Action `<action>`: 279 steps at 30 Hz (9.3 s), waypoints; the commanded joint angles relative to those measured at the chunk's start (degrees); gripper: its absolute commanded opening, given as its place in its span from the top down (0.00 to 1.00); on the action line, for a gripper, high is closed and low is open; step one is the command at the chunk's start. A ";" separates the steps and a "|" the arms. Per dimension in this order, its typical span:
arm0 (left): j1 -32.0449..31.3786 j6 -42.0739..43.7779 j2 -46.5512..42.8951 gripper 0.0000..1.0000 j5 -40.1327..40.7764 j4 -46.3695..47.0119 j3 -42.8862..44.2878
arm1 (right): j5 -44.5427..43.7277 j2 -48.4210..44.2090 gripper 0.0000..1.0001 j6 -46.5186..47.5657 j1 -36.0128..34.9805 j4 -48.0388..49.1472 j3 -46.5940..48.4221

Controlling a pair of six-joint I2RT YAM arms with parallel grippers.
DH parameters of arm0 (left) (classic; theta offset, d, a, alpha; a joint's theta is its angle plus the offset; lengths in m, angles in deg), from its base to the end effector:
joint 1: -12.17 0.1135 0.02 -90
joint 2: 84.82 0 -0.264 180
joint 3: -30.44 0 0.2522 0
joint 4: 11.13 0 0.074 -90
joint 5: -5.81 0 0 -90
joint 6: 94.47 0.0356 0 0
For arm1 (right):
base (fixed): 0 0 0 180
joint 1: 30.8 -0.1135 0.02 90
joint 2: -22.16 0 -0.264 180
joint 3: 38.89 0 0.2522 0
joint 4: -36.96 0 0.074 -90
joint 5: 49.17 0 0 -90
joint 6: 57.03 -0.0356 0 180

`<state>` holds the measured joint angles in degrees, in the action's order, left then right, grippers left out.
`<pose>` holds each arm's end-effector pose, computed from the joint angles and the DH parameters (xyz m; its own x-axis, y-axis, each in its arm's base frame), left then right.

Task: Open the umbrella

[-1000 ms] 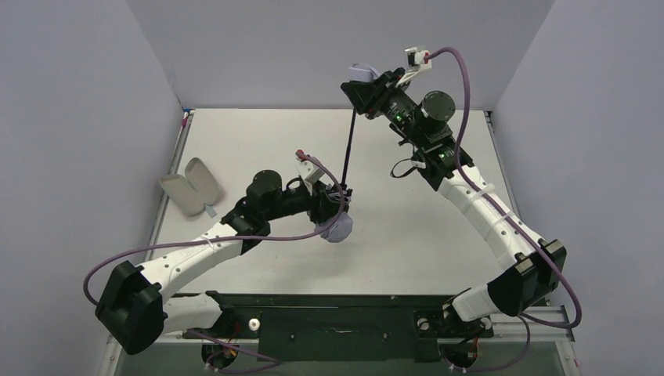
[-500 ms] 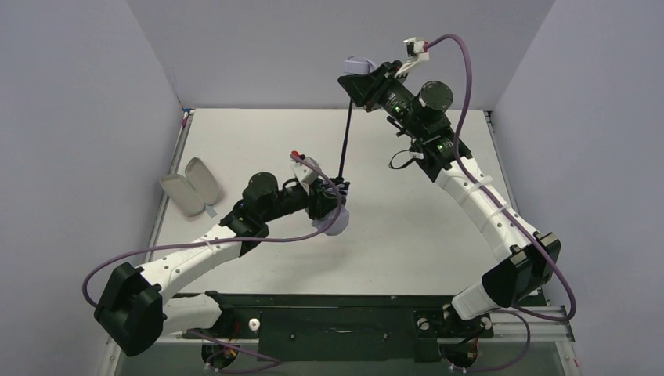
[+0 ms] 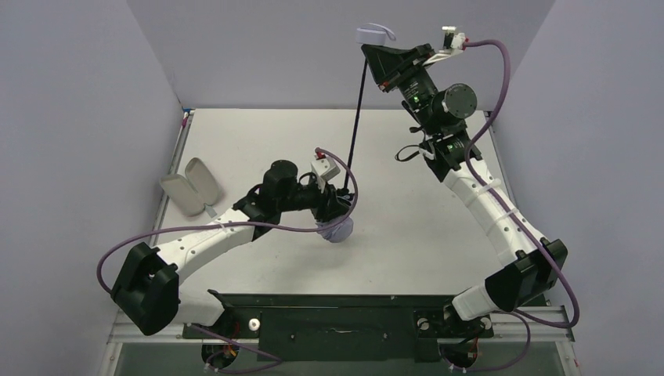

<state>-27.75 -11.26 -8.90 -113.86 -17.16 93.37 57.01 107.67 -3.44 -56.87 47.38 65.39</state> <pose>0.2193 -0.2065 0.2787 -0.3565 0.1644 -0.9197 0.8805 0.3882 -0.2720 0.2944 0.1551 0.5106 -0.0277 0.6211 -0.7833 -0.7756 0.4810 0.4088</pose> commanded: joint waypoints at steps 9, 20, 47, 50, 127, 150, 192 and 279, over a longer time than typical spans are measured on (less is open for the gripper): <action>-0.01 2.52 -0.20 1.00 -4.93 -3.82 5.48 | -1.03 -5.52 0.70 2.55 -0.03 6.69 -3.35; 1.88 -4.34 0.25 1.00 -3.86 0.25 12.26 | 4.21 -10.19 0.34 3.30 -1.34 -0.32 -13.81; 6.38 -11.79 1.43 1.00 -14.02 7.57 19.19 | 21.35 -13.89 0.50 6.17 -2.32 -13.50 -24.16; 6.00 -10.55 1.78 1.00 -14.39 5.31 20.08 | 22.01 -13.10 0.53 6.02 -2.90 -13.57 -23.43; 18.12 -25.10 -0.21 1.00 -17.17 8.90 7.02 | 33.80 -5.08 1.00 -23.74 -2.08 14.04 -19.34; 22.59 -29.31 -1.85 0.38 -12.43 8.56 2.61 | 31.12 -4.56 1.00 -17.36 -0.02 7.82 -18.61; 15.06 -25.93 4.13 0.38 -5.63 11.88 25.01 | 15.21 -11.81 1.00 34.13 -8.80 -9.96 -28.98; 7.07 9.66 -2.44 1.00 -5.67 7.34 12.87 | 16.64 -13.12 0.71 57.55 -3.67 -42.23 -36.92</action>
<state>-21.52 0.15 -10.71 -120.92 -16.86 102.75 76.66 93.92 50.77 -60.14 1.42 32.37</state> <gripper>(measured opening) 0.054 0.325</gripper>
